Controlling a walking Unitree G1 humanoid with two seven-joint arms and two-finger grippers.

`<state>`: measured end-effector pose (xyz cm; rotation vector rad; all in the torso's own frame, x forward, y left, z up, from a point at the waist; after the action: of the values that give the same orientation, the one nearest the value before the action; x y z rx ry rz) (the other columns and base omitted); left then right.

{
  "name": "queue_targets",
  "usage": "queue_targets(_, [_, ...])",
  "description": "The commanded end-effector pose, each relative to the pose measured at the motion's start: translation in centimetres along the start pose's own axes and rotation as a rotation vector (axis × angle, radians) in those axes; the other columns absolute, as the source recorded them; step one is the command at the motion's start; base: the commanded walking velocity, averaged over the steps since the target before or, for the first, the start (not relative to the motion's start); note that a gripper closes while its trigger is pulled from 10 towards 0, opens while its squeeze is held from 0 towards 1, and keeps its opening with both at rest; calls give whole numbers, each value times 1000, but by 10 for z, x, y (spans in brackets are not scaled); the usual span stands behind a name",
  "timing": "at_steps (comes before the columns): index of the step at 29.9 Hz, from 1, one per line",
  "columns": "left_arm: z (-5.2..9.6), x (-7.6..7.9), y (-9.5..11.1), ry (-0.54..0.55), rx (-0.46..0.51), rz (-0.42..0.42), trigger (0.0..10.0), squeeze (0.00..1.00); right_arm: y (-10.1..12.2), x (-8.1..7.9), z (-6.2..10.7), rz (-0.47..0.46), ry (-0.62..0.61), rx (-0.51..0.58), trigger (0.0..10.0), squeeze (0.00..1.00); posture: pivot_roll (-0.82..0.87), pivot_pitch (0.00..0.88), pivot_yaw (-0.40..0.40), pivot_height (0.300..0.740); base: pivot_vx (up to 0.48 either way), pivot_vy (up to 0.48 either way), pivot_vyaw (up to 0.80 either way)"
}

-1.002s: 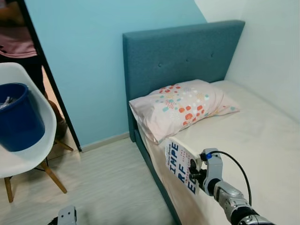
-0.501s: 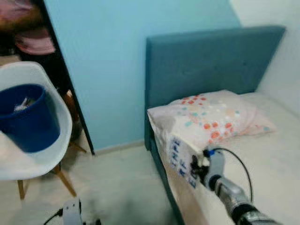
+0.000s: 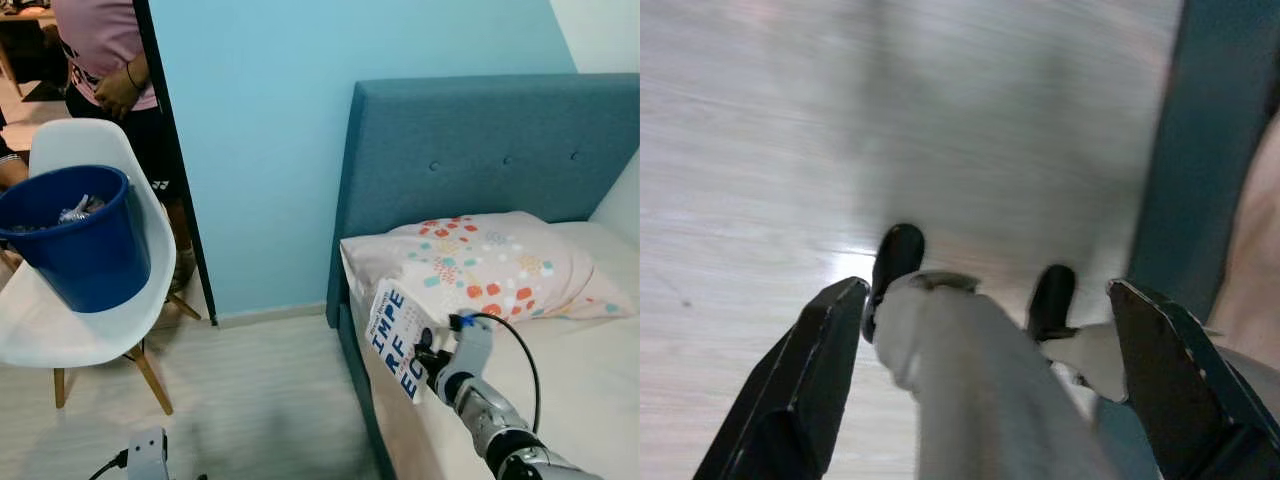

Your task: Clean up the room

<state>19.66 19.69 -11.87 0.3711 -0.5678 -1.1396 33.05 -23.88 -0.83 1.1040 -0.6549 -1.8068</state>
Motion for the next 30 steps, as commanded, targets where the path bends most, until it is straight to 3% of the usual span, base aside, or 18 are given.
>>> queue_targets(1, [0,-3,3,8,13,1,10000,0,5,5,1,-79,-11,26,10000,0,-96,0,-37,740,0,0,0])
queue_targets(17, [-2,-2,24,18,77,-12,10000,0,-12,12,7,-239,18,-57,10000,0,-98,0,-38,715,0,0,0])
queue_targets(18, [-3,0,61,34,186,-97,10000,0,-12,16,11,-294,44,-56,10000,0,-94,0,-41,705,0,0,0])
queue_targets(19, [-3,0,61,34,186,-97,10000,0,-12,16,11,-294,44,-56,10000,0,-94,0,-41,705,0,0,0])
queue_targets(20, [-2,1,74,42,228,-130,10000,0,-12,17,12,-308,55,-57,10000,0,-94,0,-41,700,0,0,0])
queue_targets(23, [1,-4,106,100,321,-145,10000,0,-14,21,15,-230,72,-105,10000,0,-98,0,-39,685,0,0,0])
queue_targets(26, [4,-10,119,134,359,-115,10000,0,-7,27,16,-231,61,-90,10000,0,-103,0,-36,670,0,0,0])
queue_targets(30, [5,-12,120,138,363,-107,10000,0,-5,28,17,-236,56,-85,10000,0,-103,0,-36,665,0,0,0])
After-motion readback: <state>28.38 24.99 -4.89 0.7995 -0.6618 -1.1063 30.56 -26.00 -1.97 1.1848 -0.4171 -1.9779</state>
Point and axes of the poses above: a point about 5 cm out from each wrist's last joint towards the gripper, its own z axis pointing back from the gripper into the wrist, its own y axis along the axis of the wrist's last joint, x = y × z, the point moved 4 cm from there along -z, pointing out of the wrist towards the gripper, and after that the axes turned 1 degree about z, right-handed, at the moved point
